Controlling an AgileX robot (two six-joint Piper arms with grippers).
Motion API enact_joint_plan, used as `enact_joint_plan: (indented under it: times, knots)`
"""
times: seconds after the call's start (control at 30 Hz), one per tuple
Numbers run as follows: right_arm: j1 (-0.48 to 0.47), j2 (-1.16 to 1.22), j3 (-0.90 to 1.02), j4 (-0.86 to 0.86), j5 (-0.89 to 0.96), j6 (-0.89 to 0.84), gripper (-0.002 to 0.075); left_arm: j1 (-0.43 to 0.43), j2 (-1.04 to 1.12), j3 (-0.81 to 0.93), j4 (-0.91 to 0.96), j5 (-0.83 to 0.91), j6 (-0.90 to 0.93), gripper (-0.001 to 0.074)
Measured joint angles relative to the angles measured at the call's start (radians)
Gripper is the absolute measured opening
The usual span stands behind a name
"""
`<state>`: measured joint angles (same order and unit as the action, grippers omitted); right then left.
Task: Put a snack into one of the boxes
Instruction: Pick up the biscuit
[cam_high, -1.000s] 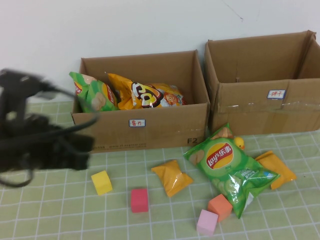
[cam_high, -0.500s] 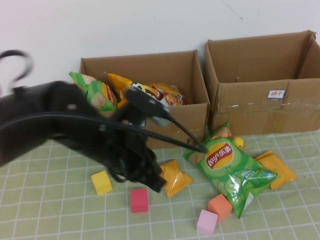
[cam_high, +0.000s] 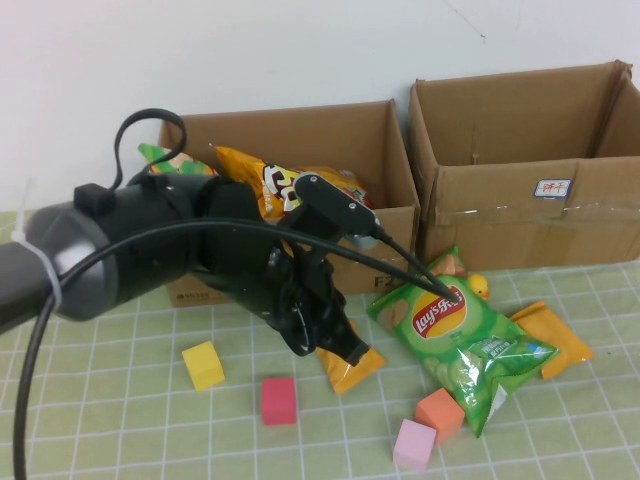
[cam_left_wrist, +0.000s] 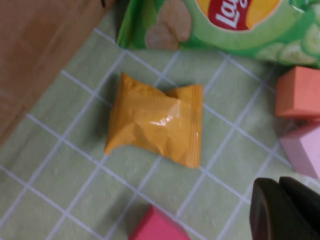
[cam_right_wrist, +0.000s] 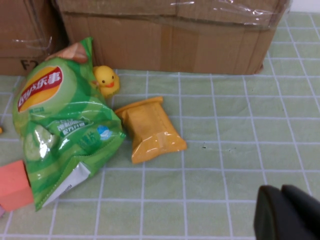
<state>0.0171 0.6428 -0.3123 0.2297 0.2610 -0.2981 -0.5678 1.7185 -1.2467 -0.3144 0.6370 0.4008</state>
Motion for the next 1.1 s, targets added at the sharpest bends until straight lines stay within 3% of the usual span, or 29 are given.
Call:
enact_joint_plan:
  times: [0.47, 0.93, 1.0, 1.1]
  knots:
    - [0.000, 0.000, 0.000, 0.008, -0.002, 0.000, -0.0002, -0.001, 0.048, 0.000, 0.007, -0.124, 0.151, -0.0002]
    - [0.000, 0.000, 0.000, 0.015, -0.004, 0.000, -0.0002, -0.001, 0.130, 0.000, 0.011, -0.173, 0.162, -0.0001]
    - [0.000, 0.000, 0.000, 0.015, -0.004, 0.000, -0.0002, -0.001, 0.132, 0.000, 0.013, -0.175, 0.162, 0.0011]
    - [0.000, 0.000, 0.000, 0.015, -0.004, 0.000, -0.0002, -0.001, 0.132, 0.000, 0.015, -0.188, 0.162, 0.0100]
